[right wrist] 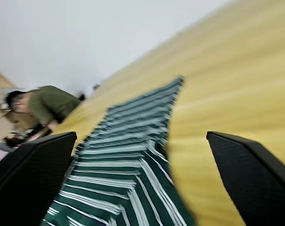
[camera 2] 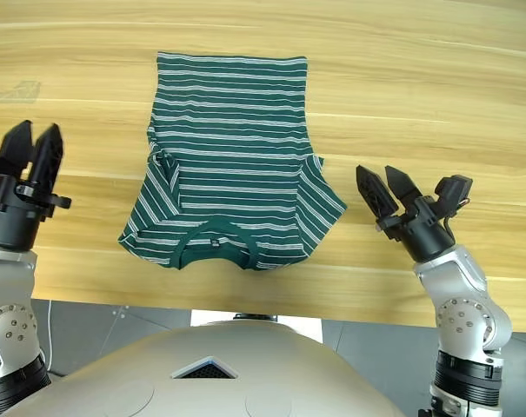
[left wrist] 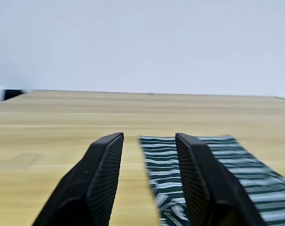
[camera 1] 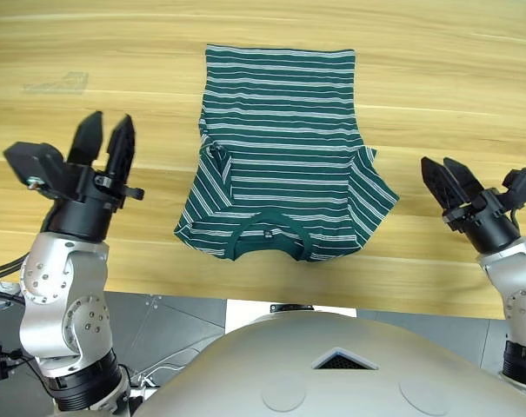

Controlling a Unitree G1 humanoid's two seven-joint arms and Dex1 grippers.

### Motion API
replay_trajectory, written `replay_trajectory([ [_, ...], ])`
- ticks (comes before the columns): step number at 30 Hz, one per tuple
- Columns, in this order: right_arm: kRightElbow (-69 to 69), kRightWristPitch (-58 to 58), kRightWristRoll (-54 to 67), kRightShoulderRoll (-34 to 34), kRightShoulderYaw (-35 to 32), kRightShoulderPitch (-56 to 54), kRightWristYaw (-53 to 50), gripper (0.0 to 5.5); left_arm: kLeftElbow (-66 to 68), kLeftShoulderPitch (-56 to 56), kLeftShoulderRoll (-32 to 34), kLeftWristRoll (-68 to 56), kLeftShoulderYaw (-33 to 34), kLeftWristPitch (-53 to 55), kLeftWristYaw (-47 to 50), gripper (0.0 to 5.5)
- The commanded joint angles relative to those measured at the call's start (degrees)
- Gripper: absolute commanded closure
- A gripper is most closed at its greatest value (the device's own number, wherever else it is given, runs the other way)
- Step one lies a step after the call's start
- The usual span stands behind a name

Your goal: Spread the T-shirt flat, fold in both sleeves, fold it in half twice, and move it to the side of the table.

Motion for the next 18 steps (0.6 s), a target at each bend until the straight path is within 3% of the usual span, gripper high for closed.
replay_trajectory([
  [1,-0.5,6.1,-5.5,-1.3,2.7,1.8,-5.7,0.36,0.9,-0.5,-0.5,1.2,0.7,1.4,2.3,3.47],
  [16,-1.9,10.3,-14.7,4.7,12.5,0.1,-7.5,0.36,2.0,0.3,-1.3,5.9,-4.4,1.2,1.5,3.47],
  [18,-1.8,10.2,-15.5,4.9,13.0,0.0,-7.2,0.71,2.2,0.2,-1.3,6.1,-4.5,1.2,1.2,3.42],
])
